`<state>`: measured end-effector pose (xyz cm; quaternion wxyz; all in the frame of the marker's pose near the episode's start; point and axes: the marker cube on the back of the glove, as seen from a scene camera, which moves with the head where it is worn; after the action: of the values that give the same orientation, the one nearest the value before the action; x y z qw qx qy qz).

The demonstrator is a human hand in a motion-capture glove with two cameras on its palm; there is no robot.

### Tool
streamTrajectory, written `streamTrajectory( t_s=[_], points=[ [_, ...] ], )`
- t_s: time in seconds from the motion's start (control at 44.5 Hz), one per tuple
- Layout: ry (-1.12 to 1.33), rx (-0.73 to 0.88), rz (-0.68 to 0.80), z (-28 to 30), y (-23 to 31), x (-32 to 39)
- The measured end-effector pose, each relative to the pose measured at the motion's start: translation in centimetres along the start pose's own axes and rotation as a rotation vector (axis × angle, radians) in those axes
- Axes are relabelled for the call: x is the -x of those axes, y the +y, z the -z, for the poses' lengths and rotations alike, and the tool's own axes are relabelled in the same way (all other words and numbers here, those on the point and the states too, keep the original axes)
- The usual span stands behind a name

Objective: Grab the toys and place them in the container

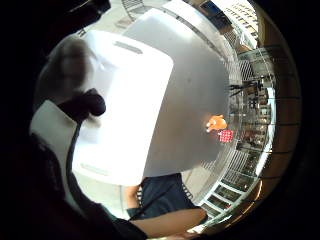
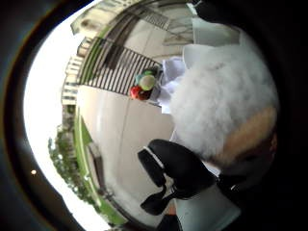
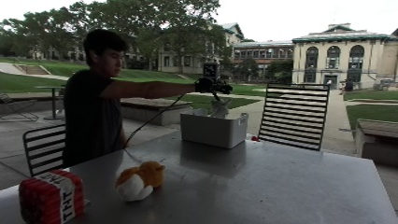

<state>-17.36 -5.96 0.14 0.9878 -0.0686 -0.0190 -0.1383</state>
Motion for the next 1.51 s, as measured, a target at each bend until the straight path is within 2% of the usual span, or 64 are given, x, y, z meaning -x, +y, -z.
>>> streamTrajectory(
  t_s=[0.18, 0.315, 0.405, 0.629, 0.719, 0.764, 0.832, 0.854, 0.877, 0.922, 0.966, 1.191, 1.326, 1.506],
  points=[
    [-0.103, -0.011, -0.052, 0.7, -0.2, -0.4],
    [-0.116, -0.016, -0.009, 1.5, 0.0, -0.9],
    [-0.08, -0.019, -0.036, 2.5, 0.5, -2.6],
    [0.023, -0.014, -0.019, 5.9, 3.8, -9.0],
    [0.009, -0.04, -0.068, 7.5, 6.2, -7.5],
    [-0.005, -0.054, -0.005, 8.3, 8.2, -7.1],
    [-0.069, -0.071, 0.273, 9.3, 11.6, -9.5],
    [-0.071, -0.074, 0.278, 9.5, 12.2, -10.9],
    [-0.057, -0.077, 0.203, 9.5, 12.5, -12.5],
    [-0.014, -0.08, -0.05, 9.4, 12.6, -16.3],
    [0.009, -0.088, -0.202, 9.1, 13.0, -20.3],
    [0.054, -0.137, -0.339, 5.9, 16.1, -34.2],
    [0.07, -0.092, -0.435, 1.7, 17.0, -42.0],
    [0.01, 0.001, -0.524, -4.1, 18.4, -46.9]
  ],
)
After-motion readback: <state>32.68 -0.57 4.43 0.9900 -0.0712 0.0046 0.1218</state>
